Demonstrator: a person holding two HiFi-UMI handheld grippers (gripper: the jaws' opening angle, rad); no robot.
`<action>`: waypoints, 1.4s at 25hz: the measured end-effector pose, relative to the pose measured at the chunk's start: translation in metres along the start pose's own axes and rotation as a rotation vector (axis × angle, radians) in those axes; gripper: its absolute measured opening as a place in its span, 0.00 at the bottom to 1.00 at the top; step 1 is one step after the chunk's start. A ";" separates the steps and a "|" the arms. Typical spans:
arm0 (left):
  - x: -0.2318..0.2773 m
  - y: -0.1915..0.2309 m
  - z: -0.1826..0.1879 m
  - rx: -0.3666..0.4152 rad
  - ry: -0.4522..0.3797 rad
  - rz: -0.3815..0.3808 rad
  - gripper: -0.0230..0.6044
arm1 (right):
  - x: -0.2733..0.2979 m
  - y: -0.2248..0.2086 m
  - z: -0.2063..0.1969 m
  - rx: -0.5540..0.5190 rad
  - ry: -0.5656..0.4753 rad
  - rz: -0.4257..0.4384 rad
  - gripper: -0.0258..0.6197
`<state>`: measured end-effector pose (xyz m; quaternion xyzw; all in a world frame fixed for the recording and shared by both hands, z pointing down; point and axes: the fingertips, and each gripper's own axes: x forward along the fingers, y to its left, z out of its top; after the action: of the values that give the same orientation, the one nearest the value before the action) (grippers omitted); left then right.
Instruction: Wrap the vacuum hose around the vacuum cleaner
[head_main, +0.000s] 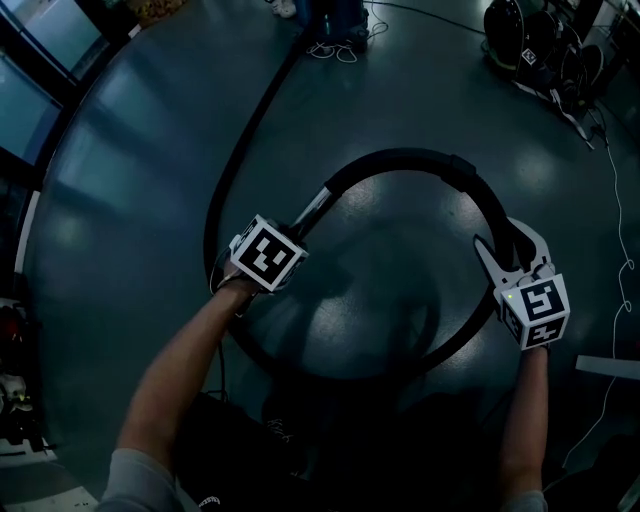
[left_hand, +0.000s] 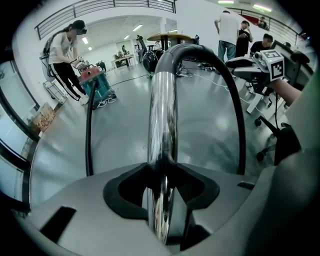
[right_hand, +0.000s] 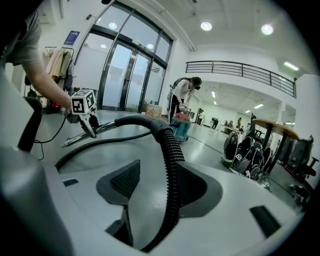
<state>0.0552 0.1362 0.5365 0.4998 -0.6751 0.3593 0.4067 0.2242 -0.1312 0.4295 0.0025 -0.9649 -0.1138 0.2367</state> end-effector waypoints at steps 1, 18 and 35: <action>-0.002 0.000 -0.004 -0.023 0.006 0.000 0.32 | 0.004 0.002 0.003 -0.004 -0.001 0.013 0.39; 0.016 0.017 -0.103 -0.593 -0.011 -0.032 0.32 | 0.069 0.200 0.009 -0.021 0.054 0.511 0.39; 0.027 0.063 -0.145 -0.644 -0.111 0.002 0.32 | 0.148 0.454 -0.010 0.297 0.259 0.896 0.44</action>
<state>0.0177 0.2709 0.6155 0.3638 -0.7756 0.0999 0.5061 0.1197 0.2999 0.6059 -0.3653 -0.8394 0.1396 0.3774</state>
